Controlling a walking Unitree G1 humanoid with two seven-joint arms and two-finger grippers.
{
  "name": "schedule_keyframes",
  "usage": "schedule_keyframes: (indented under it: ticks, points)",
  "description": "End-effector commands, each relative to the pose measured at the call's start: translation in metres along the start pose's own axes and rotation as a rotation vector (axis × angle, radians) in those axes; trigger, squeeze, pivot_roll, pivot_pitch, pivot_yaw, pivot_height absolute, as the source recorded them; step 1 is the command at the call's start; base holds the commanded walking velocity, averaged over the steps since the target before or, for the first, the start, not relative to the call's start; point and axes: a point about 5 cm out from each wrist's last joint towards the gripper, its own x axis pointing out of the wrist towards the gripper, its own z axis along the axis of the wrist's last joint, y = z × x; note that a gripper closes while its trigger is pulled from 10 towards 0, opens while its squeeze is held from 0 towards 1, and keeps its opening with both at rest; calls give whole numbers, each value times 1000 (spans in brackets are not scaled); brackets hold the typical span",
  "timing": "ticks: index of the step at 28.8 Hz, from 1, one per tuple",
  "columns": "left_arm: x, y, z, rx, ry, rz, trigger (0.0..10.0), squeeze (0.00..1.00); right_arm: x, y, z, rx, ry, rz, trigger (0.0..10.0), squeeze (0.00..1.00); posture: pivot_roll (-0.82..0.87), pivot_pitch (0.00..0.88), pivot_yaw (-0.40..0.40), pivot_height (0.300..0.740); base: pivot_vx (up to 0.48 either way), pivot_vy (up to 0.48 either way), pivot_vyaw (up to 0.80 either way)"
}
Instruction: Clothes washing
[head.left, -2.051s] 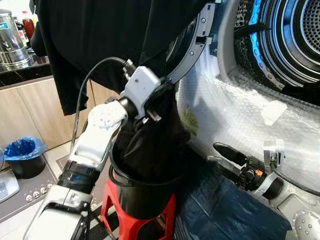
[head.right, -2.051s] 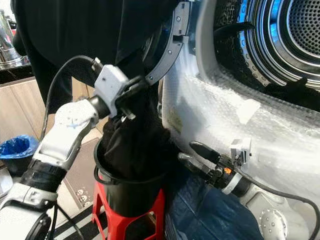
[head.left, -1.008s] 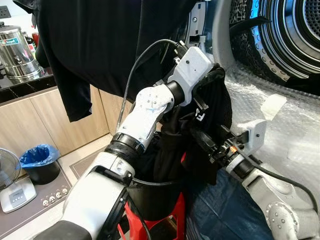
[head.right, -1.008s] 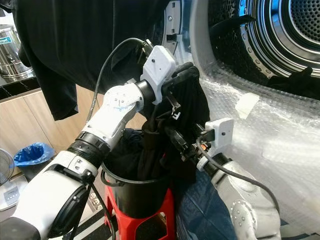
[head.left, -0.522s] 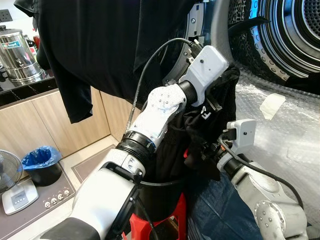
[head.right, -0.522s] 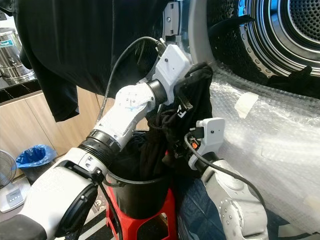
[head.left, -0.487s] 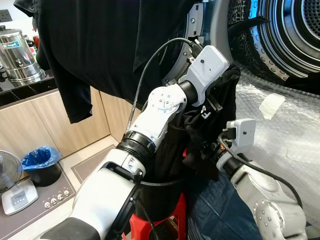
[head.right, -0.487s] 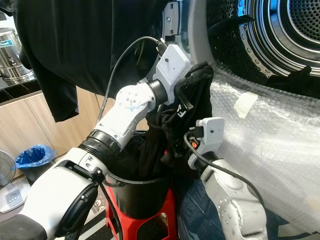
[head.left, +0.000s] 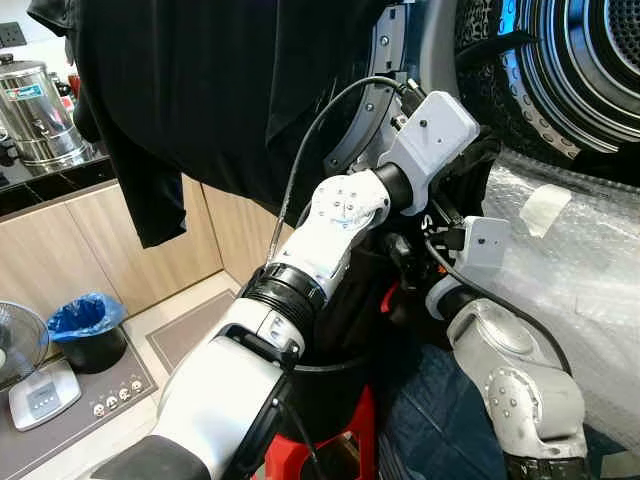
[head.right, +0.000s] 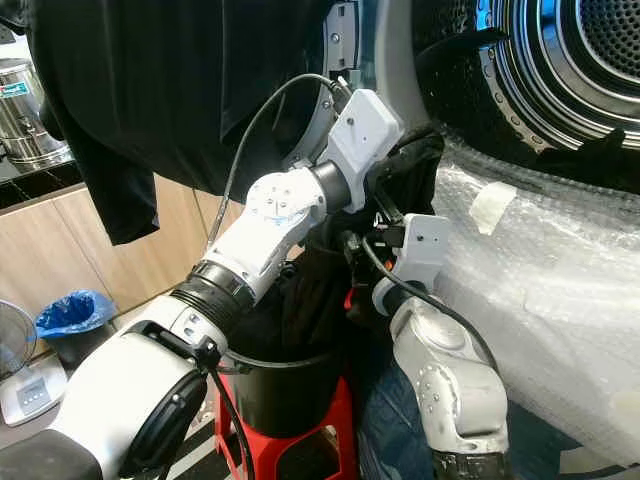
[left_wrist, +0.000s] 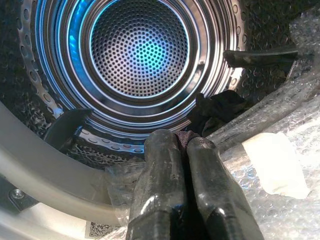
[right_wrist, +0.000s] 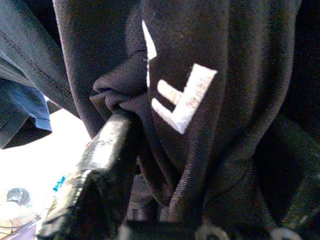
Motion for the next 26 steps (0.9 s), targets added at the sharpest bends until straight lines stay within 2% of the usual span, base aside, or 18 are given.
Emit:
schedule_keyframes:
  ticks: [1, 13, 24, 26]
  points:
    - [11, -1, 25, 43, -95, -21, 10000, 0, 4, -1, -1, 6, 19, -19, 0, 0, -106, 0, 72, 740, 0, 0, 0]
    - [9, 1, 25, 36, -100, -15, 10000, 0, 3, -9, 2, 28, 4, -46, 0, 0, -108, 0, 69, 740, 0, 0, 0]
    - [9, 0, 24, 30, -100, -13, 10000, 0, 3, -9, 3, 26, -2, -41, 0, 0, -108, 0, 67, 740, 0, 0, 0]
    - [7, 1, 26, 6, -116, -11, 10000, 0, 2, -7, 2, 37, 7, -15, 0, 0, -103, 0, 59, 740, 0, 0, 0]
